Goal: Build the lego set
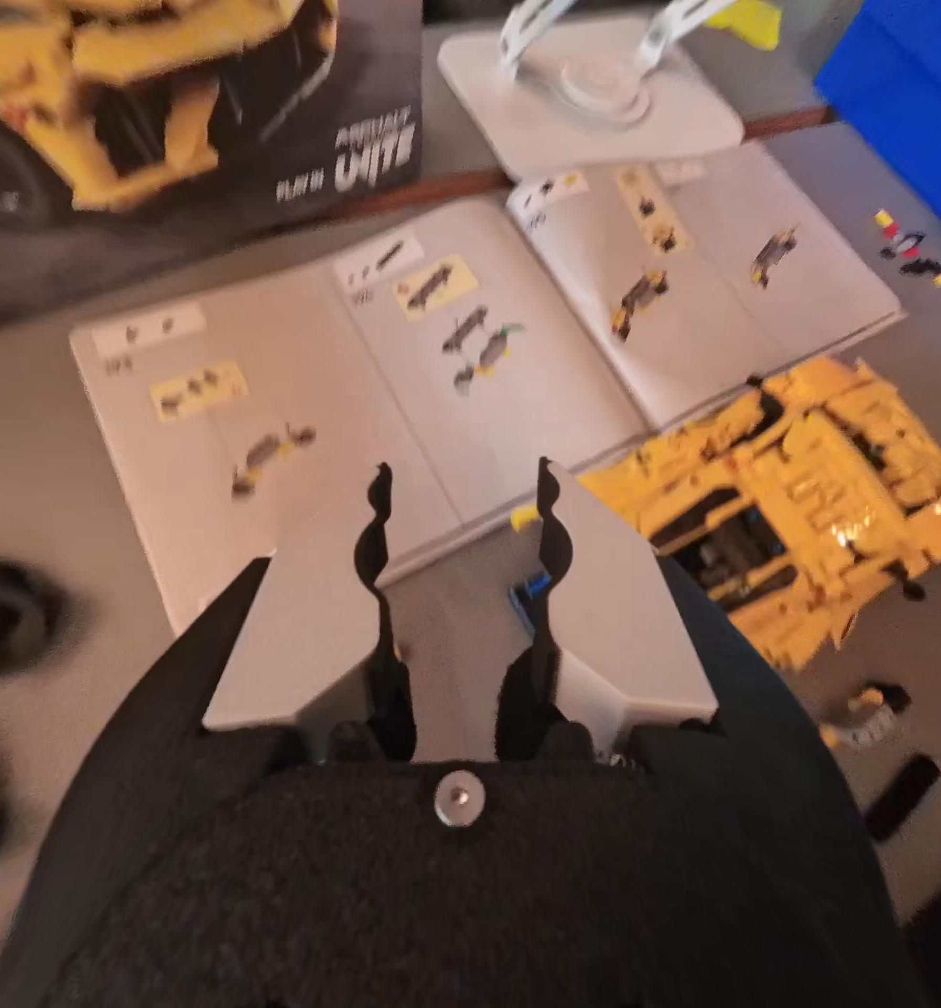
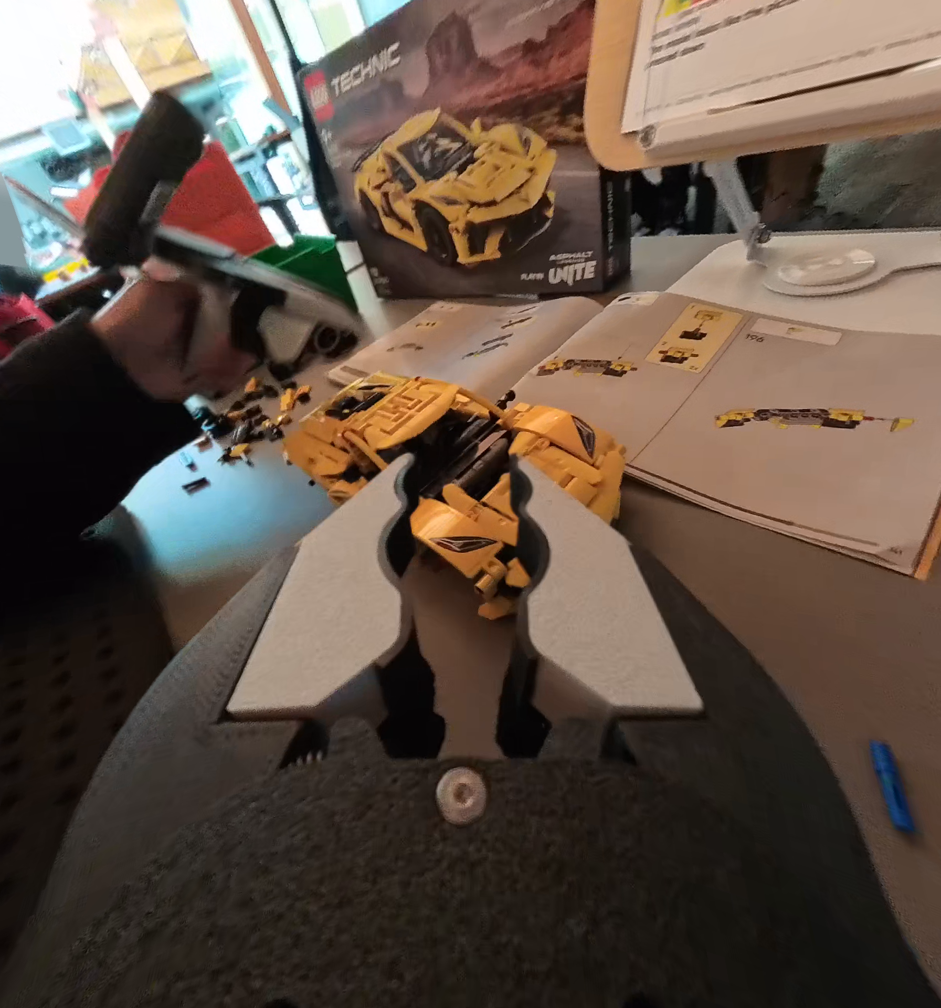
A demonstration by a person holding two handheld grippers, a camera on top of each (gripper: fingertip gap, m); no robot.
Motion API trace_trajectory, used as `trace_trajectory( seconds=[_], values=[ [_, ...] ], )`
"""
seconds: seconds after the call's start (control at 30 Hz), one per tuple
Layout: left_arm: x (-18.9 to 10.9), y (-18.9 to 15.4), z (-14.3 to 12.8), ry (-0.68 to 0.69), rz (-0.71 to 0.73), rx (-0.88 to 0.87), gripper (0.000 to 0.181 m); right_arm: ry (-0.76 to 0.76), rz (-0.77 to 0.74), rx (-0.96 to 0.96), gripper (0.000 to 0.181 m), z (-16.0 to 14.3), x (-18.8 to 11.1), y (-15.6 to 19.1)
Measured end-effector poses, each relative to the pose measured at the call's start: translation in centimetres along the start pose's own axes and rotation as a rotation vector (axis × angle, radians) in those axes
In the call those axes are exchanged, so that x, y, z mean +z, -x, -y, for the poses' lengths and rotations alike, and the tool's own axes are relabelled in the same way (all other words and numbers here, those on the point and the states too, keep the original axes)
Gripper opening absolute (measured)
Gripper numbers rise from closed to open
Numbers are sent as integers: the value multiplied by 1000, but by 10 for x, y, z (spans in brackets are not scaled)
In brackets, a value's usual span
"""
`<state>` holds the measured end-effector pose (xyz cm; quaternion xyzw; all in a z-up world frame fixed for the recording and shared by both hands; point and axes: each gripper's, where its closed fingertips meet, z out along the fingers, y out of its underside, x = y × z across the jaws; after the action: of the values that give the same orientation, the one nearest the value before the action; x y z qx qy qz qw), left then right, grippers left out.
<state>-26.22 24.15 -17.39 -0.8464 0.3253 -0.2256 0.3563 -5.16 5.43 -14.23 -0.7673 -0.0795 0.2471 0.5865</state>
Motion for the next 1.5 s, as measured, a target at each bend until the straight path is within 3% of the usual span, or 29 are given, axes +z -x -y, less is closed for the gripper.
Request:
trace_trajectory(
  seconds=[0.1,0.2,0.4,0.53,0.63,0.73,0.8,0.87,0.97,1.17,1.5],
  values=[
    [-26,-3,-47,39,23,-76,53,-3,-2,5,39,-4,-4,-1],
    [-50,-7,-74,31,29,-154,54,14,-33,60,39,-11,-3,-7],
    [-91,-22,-92,-20,80,-122,53,48,-36,41,40,-20,0,-2],
    [-101,-46,-109,20,120,-100,53,101,6,-3,39,-31,3,13],
    [-104,-87,-113,-54,8,17,53,177,71,-80,39,-43,5,35],
    [-104,-118,-117,-132,-132,44,53,289,242,-165,36,-63,5,72],
    [-101,-138,-123,-125,-254,30,53,376,314,-191,24,-78,5,88],
    [-99,-151,-129,-85,-337,24,53,478,382,-249,24,-96,2,103],
    [-96,-163,-135,-50,-409,63,53,579,391,-366,23,-118,6,108],
    [-92,-183,-138,-30,-498,152,50,642,430,-468,16,-130,14,116],
    [-98,-193,-112,-174,-595,92,48,679,419,-619,6,-139,25,126]
  ],
)
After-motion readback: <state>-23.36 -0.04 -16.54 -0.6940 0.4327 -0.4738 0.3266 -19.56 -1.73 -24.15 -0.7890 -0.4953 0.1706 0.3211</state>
